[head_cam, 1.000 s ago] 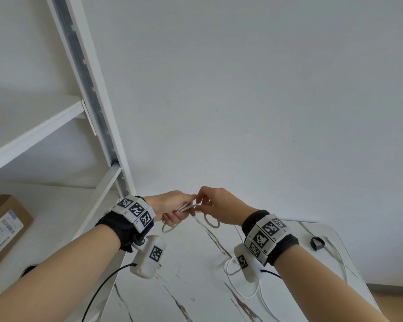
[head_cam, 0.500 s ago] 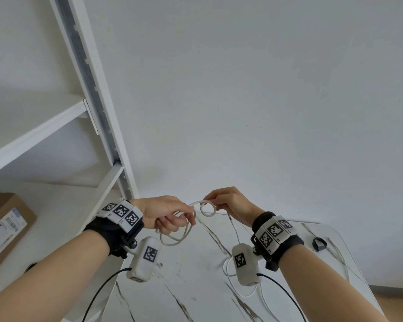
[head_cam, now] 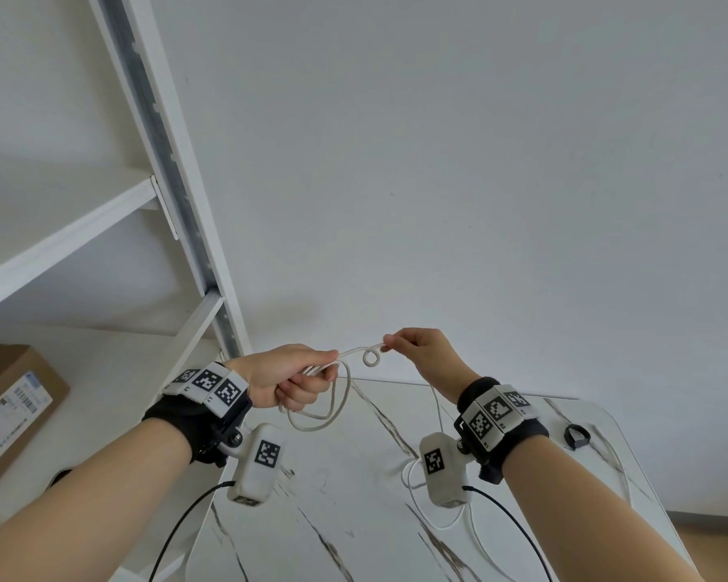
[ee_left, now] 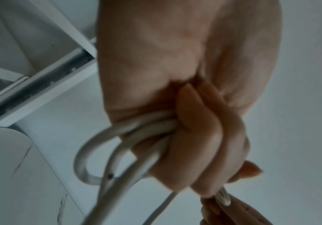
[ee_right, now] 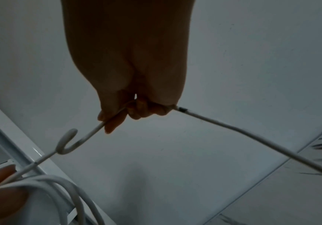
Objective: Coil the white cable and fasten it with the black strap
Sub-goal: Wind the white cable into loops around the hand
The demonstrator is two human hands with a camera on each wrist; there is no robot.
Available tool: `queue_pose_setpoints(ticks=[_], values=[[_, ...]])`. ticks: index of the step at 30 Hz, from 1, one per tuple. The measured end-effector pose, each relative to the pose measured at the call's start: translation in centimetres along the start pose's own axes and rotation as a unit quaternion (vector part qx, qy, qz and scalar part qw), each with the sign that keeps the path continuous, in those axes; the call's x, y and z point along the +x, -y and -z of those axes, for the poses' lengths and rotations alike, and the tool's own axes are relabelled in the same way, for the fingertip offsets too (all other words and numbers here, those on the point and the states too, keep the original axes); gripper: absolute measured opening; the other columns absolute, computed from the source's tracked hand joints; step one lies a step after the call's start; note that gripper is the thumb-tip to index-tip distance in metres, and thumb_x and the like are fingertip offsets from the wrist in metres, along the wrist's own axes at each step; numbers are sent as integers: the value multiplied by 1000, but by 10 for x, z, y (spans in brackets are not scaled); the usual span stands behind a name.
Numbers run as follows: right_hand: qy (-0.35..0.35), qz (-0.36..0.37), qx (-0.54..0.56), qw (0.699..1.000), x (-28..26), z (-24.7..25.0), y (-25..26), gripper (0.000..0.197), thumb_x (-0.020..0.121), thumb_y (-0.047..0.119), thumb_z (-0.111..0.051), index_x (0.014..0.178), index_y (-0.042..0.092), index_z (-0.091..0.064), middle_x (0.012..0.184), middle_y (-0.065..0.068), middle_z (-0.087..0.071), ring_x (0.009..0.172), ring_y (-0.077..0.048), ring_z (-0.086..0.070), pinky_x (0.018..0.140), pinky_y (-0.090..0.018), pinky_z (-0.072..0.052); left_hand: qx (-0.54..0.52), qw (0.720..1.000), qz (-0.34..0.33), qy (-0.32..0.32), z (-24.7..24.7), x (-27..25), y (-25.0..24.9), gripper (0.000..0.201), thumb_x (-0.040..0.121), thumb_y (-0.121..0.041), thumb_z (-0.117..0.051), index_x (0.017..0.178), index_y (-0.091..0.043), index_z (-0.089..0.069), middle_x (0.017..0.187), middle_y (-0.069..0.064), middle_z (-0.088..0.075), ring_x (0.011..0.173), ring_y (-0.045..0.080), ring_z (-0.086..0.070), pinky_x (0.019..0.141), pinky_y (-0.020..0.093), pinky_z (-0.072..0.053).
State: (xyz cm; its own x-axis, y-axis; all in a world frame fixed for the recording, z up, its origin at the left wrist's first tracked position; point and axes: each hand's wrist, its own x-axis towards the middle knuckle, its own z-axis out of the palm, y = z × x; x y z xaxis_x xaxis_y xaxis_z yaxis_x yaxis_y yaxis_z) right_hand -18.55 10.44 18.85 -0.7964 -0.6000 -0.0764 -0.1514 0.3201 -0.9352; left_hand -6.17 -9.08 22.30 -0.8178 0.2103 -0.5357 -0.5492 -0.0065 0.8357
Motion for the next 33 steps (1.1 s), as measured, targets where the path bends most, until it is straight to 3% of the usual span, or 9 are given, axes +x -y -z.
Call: queue_pose_setpoints(ticks=[1,4,7,12,15,19,23,29,33], values=[[-10,0,-3,1000,-1,1,1,24,90,33,-58,74,20,-71,87,-34,-59,81,-46,-48,73,-26,-40,0,1000,1,2,0,0,1,37,100,-33,-34,71,-14,-47,42,-9,-24,32,1,-17,32,12,-16],[-52,-9,3,999,-1,9,-1,26,91,28,-57,77,10,-69,60,-8,-38,48,-10,-32,50,-14,-28,9,1000,7,12,3,-3,3,37,99,-33,-35,70,-14,-48,42,-9,-25,33,1,-17,32,13,-17],[-68,-30,0,997,-1,14,-10,26,89,27,-61,78,5,-68,53,2,-31,34,-5,-26,43,-13,-25,19,1000,17,13,6,-5,6,39,99,-34,-35,69,-16,-50,43,-9,-25,34,2,-17,33,14,-15],[-25,7,20,999,-5,14,-19,16,78,19,-74,92,10,-72,58,5,-44,50,-5,-39,52,-9,-34,-11,1000,14,8,4,-5,7,36,100,-31,-34,71,-13,-47,42,-9,-25,33,2,-18,31,13,-18],[20,26,4,999,-6,10,-21,15,76,15,-77,89,9,-75,73,6,-65,58,5,-53,62,-5,-41,-23,1000,10,8,1,-5,4,36,100,-29,-33,71,-13,-47,42,-9,-26,32,1,-19,31,13,-17],[99,16,-47,994,-9,-3,-16,12,77,14,-75,89,11,-74,75,3,-64,53,6,-50,56,-4,-39,-46,999,-8,6,-6,-2,-2,37,101,-28,-30,72,-12,-46,41,-9,-26,31,1,-20,30,13,-18],[163,1,-48,985,-8,-12,-14,25,72,21,-79,95,13,-72,92,1,-68,83,-5,-61,83,-16,-46,-67,998,-17,-4,-8,2,-6,37,102,-27,-27,73,-12,-45,41,-8,-27,31,1,-21,29,13,-20],[120,-8,-20,993,-12,-15,-6,29,78,46,-69,81,18,-72,85,5,-68,83,-6,-60,77,-16,-40,-61,997,-29,-49,-8,5,-3,36,102,-28,-28,73,-13,-44,44,-8,-26,32,2,-20,31,14,-17],[59,24,11,998,-7,-21,-9,28,92,30,-56,91,8,-72,88,-5,-72,85,-11,-61,78,-10,-44,-77,995,-32,-56,-7,4,-2,36,102,-28,-27,72,-14,-42,43,-9,-25,32,2,-20,31,14,-17]])
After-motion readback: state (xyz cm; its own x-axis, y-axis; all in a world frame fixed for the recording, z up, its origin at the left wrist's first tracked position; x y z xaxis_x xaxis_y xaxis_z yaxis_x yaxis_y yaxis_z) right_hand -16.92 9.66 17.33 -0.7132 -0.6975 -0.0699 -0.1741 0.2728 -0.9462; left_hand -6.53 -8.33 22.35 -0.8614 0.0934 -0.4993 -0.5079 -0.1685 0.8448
